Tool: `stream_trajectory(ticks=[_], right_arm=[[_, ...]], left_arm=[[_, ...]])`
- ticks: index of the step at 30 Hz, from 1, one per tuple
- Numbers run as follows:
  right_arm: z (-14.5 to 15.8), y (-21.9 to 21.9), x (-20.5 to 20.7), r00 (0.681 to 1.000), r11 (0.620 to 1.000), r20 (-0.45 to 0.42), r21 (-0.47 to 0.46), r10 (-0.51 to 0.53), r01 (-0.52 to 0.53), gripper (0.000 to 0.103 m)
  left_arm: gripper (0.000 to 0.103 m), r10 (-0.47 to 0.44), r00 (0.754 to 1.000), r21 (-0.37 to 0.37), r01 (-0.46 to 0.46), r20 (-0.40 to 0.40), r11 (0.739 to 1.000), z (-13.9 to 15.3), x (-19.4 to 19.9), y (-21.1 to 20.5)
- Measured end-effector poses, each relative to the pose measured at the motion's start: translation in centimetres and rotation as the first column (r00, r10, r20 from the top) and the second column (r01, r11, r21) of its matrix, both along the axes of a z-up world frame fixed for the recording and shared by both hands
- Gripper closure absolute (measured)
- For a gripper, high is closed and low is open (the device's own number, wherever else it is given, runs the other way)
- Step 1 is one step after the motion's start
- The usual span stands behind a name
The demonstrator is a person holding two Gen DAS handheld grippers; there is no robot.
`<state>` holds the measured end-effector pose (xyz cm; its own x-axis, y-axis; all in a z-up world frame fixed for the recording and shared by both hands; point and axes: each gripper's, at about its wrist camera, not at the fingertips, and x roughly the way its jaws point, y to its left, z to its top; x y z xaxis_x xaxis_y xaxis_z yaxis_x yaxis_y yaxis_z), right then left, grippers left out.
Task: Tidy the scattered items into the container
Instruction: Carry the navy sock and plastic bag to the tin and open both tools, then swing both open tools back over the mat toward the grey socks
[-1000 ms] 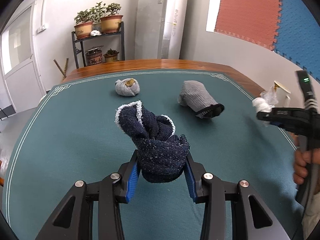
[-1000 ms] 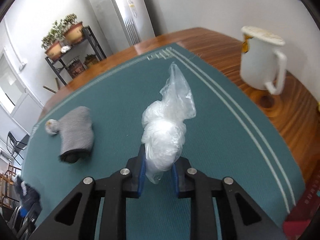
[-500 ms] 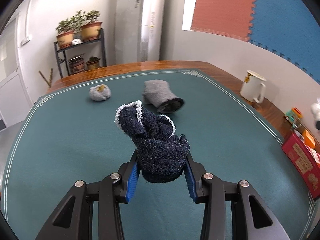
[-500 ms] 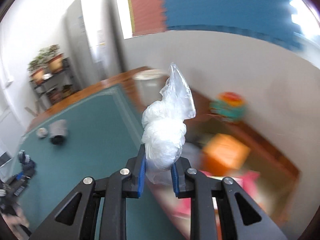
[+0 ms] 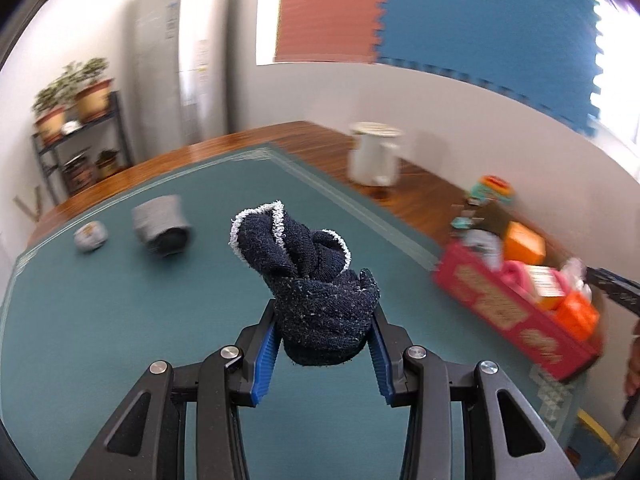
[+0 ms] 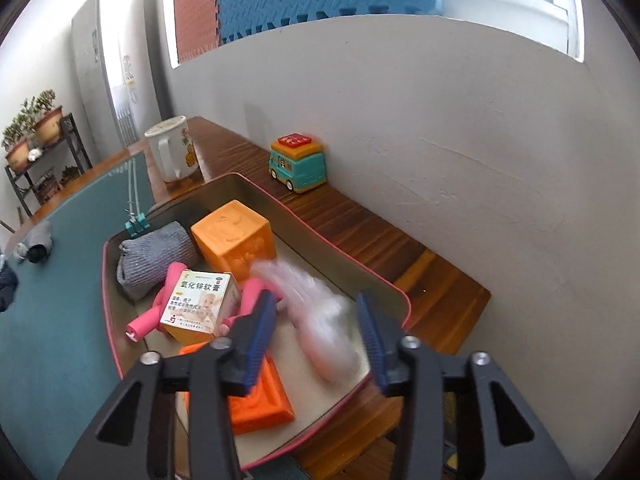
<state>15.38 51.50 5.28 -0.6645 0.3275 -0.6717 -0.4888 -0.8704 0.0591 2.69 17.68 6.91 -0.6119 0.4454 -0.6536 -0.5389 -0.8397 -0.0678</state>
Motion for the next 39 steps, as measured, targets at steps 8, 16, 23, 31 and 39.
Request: stream_trajectory(ticks=[8, 16, 23, 31, 39], right_arm=[[1.5, 1.4, 2.7, 0.992, 0.999, -0.126, -0.05, -0.019, 0.012, 0.04], [1.9, 2.2, 5.3, 0.983, 0.997, -0.184, -0.073, -0.031, 0.018, 0.038], [1.3, 2.8, 5.5, 0.981, 0.996, -0.188, -0.092, -0.037, 0.02, 0.037], [2.0, 2.4, 6.2, 0.973, 0.994, -0.229, -0.106, -0.03, 0.005, 0.037], [4.5, -1.3, 6.5, 0.952, 0.993, -0.298, -0.065, 0.071, -0.094, 0.032]], left_arm=[[0.06, -0.163, 0.987, 0.006, 0.163, -0.002, 0.987, 2.4, 2.0, 8.3], [0.06, -0.273, 0.962, 0.014, 0.273, 0.028, 0.962, 2.6, 2.5, 15.7], [0.03, -0.318, 0.942, 0.017, 0.318, 0.103, 0.948, 1.7, 2.0, 19.1], [0.03, -0.244, 0.968, -0.024, 0.245, 0.065, 0.969, 3.9, 2.2, 15.5], [0.03, -0.129, 0.989, -0.094, 0.122, -0.076, 0.988, 9.6, 2.8, 7.3]])
